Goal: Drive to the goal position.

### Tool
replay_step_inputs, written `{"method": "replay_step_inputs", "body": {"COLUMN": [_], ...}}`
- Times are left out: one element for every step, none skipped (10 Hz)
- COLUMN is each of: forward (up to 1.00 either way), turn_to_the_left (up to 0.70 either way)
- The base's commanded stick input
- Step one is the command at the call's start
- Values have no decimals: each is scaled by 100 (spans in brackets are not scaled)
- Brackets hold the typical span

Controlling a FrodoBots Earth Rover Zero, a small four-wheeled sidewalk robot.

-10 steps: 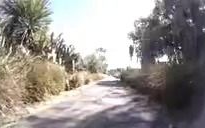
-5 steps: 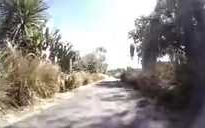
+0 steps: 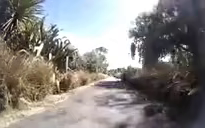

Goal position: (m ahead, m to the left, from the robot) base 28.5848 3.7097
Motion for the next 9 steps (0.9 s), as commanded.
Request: {"method": "replay_step_inputs", "body": {"forward": [85, 85, 85, 85, 85, 85, 85, 85, 85], "turn_to_the_left": [0, 0, 0, 0, 0, 0, 0, 0, 0]}}
